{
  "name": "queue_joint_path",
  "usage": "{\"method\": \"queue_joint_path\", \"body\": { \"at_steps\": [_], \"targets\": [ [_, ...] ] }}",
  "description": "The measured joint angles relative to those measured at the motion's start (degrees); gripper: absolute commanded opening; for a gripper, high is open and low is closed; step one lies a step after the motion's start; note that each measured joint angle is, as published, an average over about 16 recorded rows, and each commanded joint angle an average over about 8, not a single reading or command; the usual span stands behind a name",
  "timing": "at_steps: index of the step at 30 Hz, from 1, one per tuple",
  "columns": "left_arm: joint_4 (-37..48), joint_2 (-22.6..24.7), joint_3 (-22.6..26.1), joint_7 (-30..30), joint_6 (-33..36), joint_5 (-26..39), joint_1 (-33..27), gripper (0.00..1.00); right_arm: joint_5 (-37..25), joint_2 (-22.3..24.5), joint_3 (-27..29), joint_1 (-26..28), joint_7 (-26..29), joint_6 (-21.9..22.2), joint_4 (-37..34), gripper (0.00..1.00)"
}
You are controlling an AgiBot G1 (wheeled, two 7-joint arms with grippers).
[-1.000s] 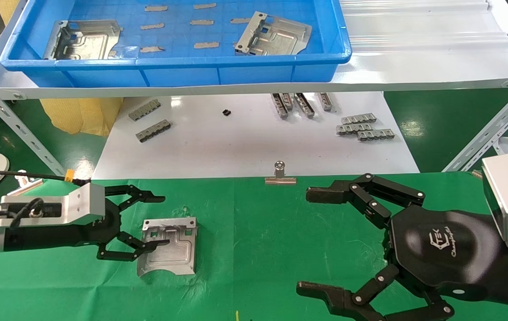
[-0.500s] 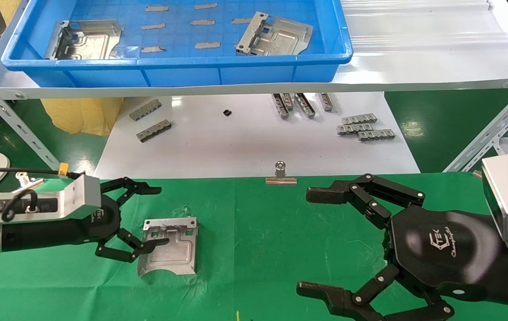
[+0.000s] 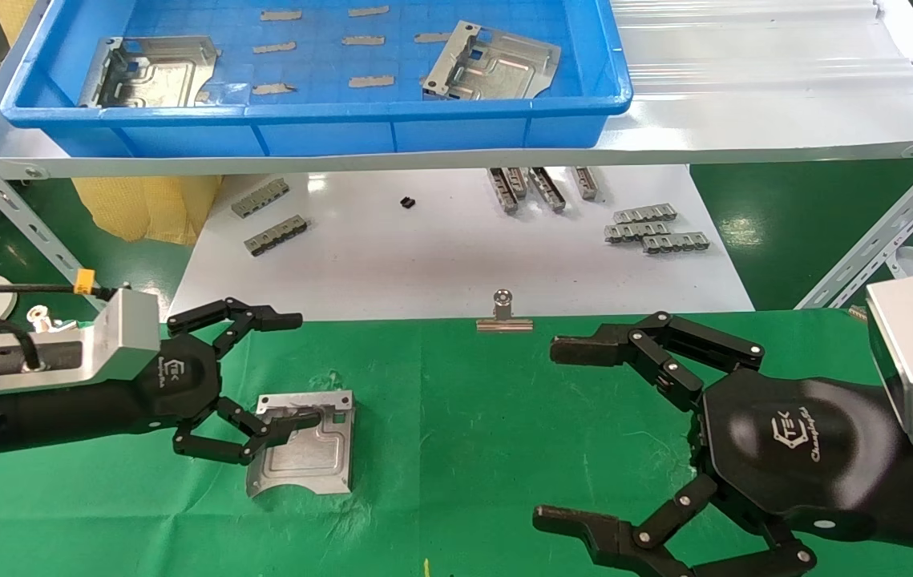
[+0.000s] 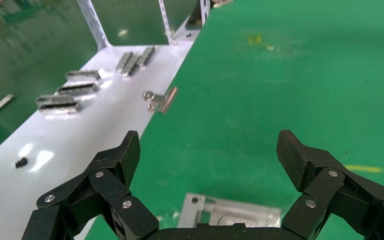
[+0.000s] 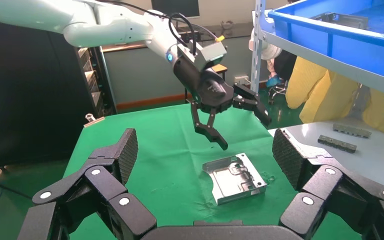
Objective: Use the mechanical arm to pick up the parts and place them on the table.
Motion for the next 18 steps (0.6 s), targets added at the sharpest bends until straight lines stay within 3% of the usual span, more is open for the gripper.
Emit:
{"method": "queue_joint_path", "body": {
  "at_steps": [18],
  "targets": [
    [-21.6,-5.9,-8.1,-16.0,-1.8,-7.4,9.9,1.00,0.0,0.0,0.0,0.0,0.0,0.0,0.0,1.00]
  ]
}}
